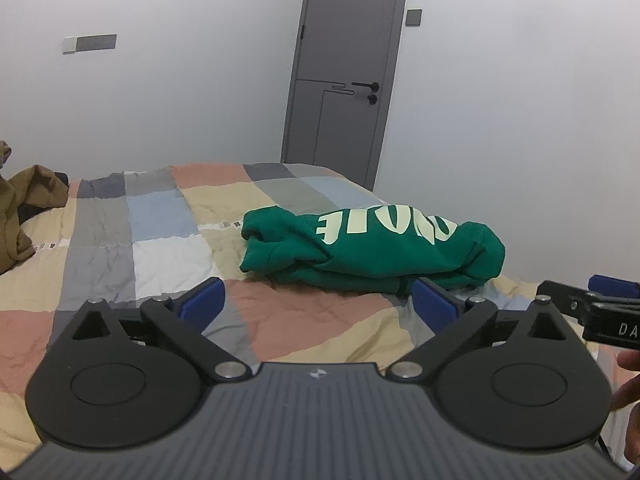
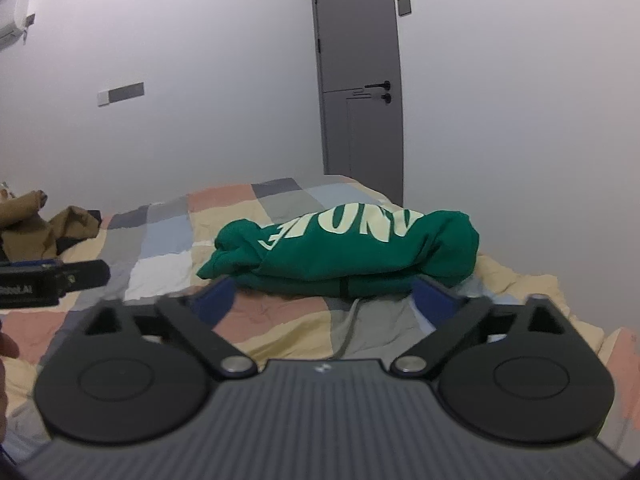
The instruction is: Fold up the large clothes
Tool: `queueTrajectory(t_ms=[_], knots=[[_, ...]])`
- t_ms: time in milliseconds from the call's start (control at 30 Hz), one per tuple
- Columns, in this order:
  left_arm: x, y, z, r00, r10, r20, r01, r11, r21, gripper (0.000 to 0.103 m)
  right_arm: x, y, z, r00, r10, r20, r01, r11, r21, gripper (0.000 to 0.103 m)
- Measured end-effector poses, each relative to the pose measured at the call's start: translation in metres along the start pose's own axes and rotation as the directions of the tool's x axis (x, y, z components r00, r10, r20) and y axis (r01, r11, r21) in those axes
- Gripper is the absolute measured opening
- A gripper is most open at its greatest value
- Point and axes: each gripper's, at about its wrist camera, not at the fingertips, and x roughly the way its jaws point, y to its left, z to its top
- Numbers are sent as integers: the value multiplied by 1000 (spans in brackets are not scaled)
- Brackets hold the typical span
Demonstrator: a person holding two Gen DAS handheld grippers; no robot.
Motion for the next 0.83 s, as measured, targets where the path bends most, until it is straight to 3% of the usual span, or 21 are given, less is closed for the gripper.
queueTrajectory(t_ms=[833], knots=[[-25, -5, -2, 999, -19, 26, 19, 1000, -1, 102, -20, 9, -3, 1000, -21, 2, 21, 999, -25, 99]])
